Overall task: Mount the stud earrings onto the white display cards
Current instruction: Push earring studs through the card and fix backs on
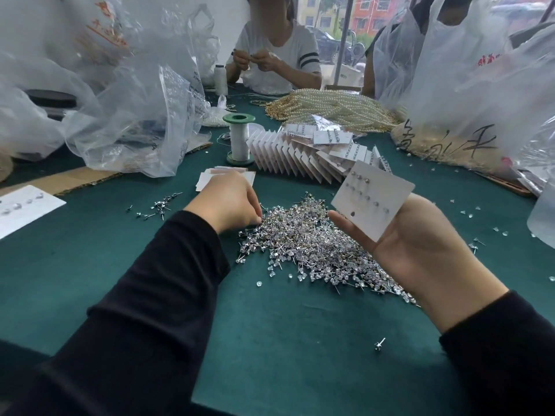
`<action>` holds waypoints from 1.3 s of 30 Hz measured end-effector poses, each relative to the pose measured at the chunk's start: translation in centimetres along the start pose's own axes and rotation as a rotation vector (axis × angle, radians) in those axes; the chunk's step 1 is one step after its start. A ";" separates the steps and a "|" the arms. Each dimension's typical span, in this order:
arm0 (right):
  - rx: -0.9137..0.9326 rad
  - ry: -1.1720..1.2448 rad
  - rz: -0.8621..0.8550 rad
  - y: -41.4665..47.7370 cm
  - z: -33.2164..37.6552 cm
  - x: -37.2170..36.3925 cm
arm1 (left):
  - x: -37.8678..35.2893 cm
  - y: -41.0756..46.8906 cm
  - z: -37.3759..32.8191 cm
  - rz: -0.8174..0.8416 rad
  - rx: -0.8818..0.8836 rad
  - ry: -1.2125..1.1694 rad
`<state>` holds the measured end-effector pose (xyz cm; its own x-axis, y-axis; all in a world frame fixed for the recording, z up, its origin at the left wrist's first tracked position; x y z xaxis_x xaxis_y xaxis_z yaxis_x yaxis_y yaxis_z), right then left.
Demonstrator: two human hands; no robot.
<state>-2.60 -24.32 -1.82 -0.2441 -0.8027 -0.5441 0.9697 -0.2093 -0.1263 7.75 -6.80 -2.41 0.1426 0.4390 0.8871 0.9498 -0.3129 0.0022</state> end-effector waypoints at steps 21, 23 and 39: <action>-0.170 0.138 0.237 -0.6 -1.6 -1.3 | 0.3 -3.8 -6.3 -0.003 -0.555 -0.699; -0.168 0.134 0.224 -0.5 -1.6 -1.3 | 0.2 -3.9 -6.4 -0.013 -0.569 -0.667; -0.024 -0.053 0.054 -0.2 -1.6 -0.6 | 0.0 -3.8 -6.1 -0.045 -0.506 -0.668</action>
<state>-2.64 -22.87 -2.82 -0.1907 -0.8412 -0.5060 0.9814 -0.1515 -0.1179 2.43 -10.75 0.40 0.3938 0.8170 0.4213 0.7417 -0.5532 0.3793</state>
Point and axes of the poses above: each hand's wrist, its own y-axis towards the middle knuckle, its own x-axis out of the back of the hand, z = x × y, the point moved 3 cm from there along y, towards the middle knuckle, and after that the axes turned 1 degree about z, right-handed, at the moved point
